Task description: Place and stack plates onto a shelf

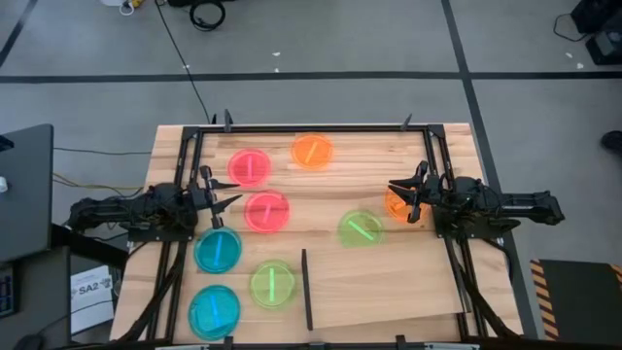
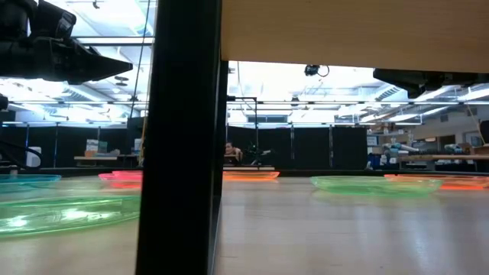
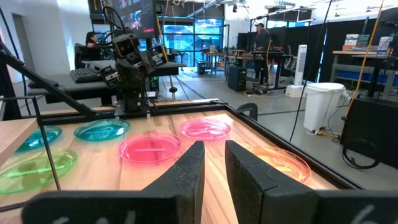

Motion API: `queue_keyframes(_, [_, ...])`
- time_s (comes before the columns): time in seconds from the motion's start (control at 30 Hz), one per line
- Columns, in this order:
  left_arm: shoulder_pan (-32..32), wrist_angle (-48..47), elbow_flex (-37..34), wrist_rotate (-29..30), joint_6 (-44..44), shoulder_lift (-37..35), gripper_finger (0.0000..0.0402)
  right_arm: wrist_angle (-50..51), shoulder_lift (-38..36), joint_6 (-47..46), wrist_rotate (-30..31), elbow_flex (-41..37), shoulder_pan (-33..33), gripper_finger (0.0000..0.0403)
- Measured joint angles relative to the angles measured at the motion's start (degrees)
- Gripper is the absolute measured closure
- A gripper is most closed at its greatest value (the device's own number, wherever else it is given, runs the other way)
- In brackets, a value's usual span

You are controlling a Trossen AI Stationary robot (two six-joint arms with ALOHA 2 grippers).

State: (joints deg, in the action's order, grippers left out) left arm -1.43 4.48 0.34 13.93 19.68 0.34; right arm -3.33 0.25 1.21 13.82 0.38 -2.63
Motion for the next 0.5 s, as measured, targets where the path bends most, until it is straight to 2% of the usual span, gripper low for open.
queue_keyframes(0.5, [0.0, 0.0, 0.0, 0.0, 0.0, 0.0, 0.0260, -0.5, 0.0, -0.1, 0.0, 0.0, 0.0, 0.0331])
